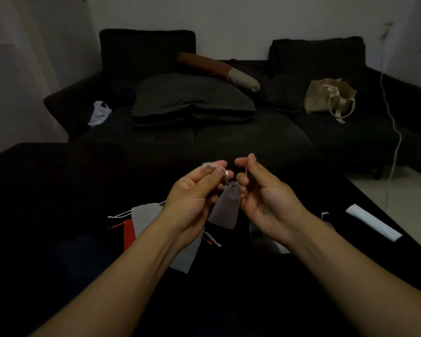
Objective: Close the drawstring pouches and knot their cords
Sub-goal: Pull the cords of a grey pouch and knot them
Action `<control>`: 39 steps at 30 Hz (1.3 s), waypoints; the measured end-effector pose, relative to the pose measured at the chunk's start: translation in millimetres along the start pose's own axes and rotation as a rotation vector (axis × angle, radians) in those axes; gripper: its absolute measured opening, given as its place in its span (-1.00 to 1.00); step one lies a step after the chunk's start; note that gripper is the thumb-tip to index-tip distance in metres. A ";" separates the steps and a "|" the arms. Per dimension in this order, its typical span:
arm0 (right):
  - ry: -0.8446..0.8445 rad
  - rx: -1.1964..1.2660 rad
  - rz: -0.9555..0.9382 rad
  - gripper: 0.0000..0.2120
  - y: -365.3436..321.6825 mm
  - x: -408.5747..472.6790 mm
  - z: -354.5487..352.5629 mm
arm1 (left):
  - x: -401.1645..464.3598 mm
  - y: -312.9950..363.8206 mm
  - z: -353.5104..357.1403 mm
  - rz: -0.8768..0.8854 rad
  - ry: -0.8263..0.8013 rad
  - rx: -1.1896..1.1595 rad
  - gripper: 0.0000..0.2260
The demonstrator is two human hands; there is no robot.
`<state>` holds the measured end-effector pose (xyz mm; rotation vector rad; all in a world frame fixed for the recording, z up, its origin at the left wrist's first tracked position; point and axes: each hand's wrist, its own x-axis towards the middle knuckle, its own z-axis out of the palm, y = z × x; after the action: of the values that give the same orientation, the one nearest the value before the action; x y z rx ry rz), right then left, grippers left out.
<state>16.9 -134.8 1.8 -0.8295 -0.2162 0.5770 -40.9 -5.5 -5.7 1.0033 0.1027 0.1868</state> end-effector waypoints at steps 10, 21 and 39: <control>0.044 0.013 -0.013 -0.75 3.5 3.3 1.1 | 0.0 1.5 1.6 0.062 -0.010 0.073 -0.77; 0.095 -0.056 0.021 -0.76 1.4 -1.8 0.8 | -2.9 1.9 -2.2 0.082 -0.060 0.256 -0.83; -0.103 -0.844 -0.402 -0.79 -8.3 -7.9 -6.8 | 1.1 9.9 -12.8 -0.101 -0.149 0.581 -0.76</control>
<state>16.4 -147.9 3.8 -1.5224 -0.7329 0.1253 -43.0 10.5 -4.2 1.5827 0.0721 -0.0160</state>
